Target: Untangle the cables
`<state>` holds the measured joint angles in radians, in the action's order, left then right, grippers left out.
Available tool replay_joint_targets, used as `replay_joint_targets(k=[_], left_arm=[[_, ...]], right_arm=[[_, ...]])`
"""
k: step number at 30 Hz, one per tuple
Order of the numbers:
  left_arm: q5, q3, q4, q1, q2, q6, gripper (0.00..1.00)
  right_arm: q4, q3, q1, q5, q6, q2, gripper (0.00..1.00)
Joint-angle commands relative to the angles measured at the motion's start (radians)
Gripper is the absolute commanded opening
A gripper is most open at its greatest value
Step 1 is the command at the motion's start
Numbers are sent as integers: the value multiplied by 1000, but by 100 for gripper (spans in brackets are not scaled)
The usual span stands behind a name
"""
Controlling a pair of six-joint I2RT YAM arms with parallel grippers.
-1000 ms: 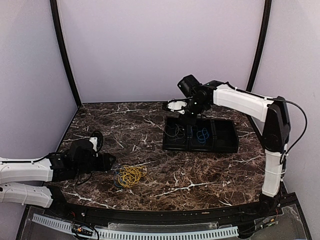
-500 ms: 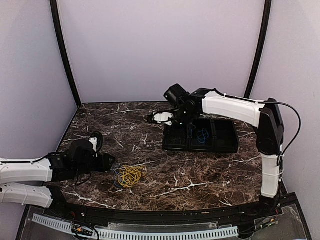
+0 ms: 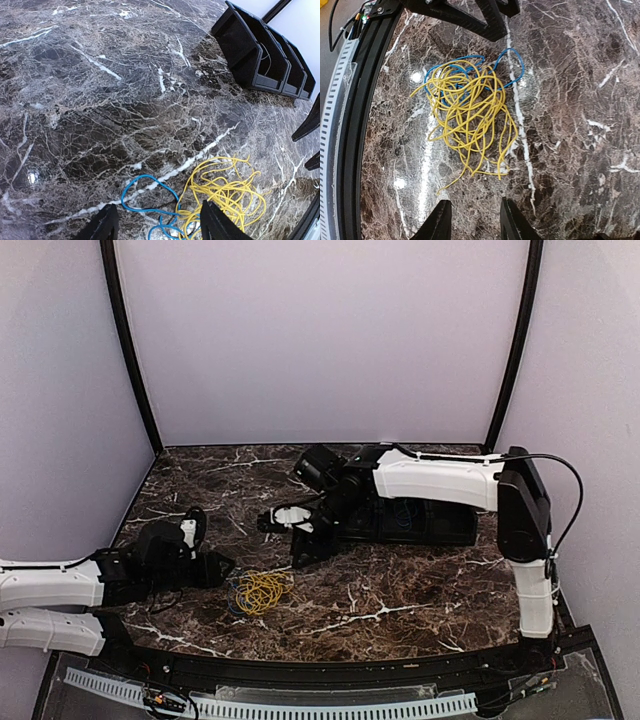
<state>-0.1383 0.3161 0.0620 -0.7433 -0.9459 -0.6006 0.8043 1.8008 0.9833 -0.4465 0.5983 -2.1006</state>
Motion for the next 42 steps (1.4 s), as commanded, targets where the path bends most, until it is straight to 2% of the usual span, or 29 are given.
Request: replay_joint_targets(k=[1, 3, 8, 14, 26, 33, 36, 38, 39, 42], left_arm=[[48, -22, 20, 5, 32, -9, 58], [38, -25, 11, 6, 43, -9, 59], [16, -27, 4, 6, 60, -7, 59], [22, -26, 15, 5, 50, -1, 59], [15, -34, 16, 5, 66, -5, 59], [59, -23, 42, 4, 49, 27, 59], [123, -26, 116, -2, 67, 54, 59], [183, -56, 228, -36, 118, 88, 65], [191, -81, 300, -72, 160, 116, 66], [164, -89, 363, -122, 216, 181, 69]], right_arm=[[8, -40, 34, -67, 12, -12, 35], [26, -90, 45, -97, 60, 12, 37], [-31, -221, 66, -40, 101, 52, 42], [-42, -206, 67, -50, 78, 1, 45], [-91, -161, 67, -8, 9, -77, 44], [-115, -161, 67, -16, -31, -57, 0], [-87, -145, 67, -6, -24, -4, 0], [-31, -97, 65, -29, -11, 36, 0], [-1, -72, 62, -49, -1, 57, 0], [35, -17, 58, -83, 9, 111, 0]])
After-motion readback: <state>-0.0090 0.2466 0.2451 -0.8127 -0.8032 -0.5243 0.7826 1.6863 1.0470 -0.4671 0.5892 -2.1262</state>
